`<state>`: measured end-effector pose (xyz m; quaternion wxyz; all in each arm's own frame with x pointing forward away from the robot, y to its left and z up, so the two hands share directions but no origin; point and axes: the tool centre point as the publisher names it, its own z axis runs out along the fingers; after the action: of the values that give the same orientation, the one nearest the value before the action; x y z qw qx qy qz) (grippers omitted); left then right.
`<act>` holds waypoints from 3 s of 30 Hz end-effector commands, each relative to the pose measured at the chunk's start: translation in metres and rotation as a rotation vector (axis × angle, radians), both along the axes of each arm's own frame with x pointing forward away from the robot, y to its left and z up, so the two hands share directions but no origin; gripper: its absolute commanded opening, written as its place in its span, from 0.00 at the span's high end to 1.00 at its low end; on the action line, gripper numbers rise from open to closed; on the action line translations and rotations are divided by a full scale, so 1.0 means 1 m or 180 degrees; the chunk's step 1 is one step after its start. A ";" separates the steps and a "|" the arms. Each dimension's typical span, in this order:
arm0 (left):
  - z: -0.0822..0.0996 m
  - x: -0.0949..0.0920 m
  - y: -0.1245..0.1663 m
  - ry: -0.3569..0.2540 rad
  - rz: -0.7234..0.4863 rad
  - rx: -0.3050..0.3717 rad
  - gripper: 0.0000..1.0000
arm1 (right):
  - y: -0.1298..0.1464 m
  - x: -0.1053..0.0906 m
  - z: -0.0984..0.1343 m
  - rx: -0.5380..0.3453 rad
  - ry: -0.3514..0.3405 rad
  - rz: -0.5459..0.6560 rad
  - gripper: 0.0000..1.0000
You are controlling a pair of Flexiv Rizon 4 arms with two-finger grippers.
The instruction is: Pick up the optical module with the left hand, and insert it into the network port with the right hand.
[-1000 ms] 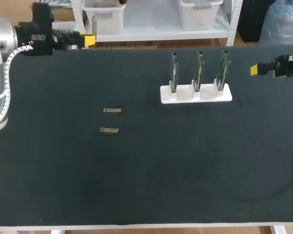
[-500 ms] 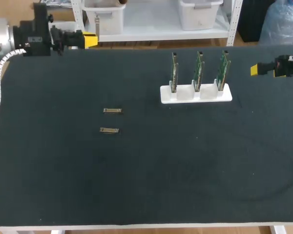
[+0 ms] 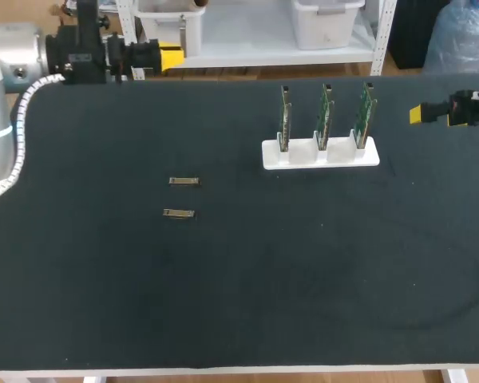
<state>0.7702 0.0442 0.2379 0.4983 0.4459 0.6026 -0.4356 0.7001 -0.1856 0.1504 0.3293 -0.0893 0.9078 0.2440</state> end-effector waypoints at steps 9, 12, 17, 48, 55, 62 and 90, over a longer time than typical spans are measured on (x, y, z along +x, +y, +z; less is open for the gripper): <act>0.010 -0.007 -0.045 -0.0302 -0.0206 0.0005 1.00 | 0.001 -0.001 0.000 -0.0007 -0.0002 -0.0011 0.00; 0.011 -0.006 -0.051 -0.0309 -0.0364 -0.0009 1.00 | 0.001 -0.001 0.000 -0.0007 -0.0002 -0.0011 0.00; 0.011 0.003 -0.058 -0.0231 -0.0471 -0.0042 1.00 | 0.001 -0.001 0.000 -0.0007 -0.0002 -0.0011 0.00; -0.001 0.027 -0.136 0.0277 -0.0458 -0.0283 1.00 | 0.001 -0.001 0.000 -0.0007 -0.0002 -0.0011 0.00; -0.007 0.029 -0.154 0.0267 -0.0556 -0.0242 1.00 | 0.001 -0.001 0.000 -0.0007 -0.0002 -0.0011 0.00; -0.012 0.034 -0.162 0.0035 -0.0794 -0.0020 1.00 | 0.001 -0.001 0.000 -0.0007 -0.0002 -0.0011 0.00; -0.025 0.075 -0.159 0.0065 -0.0760 0.0001 1.00 | 0.001 -0.001 0.000 -0.0007 -0.0002 -0.0011 0.00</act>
<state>0.8375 -0.1127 0.2146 0.4431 0.5050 0.5513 -0.4947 0.7001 -0.1856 0.1504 0.3293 -0.0893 0.9078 0.2440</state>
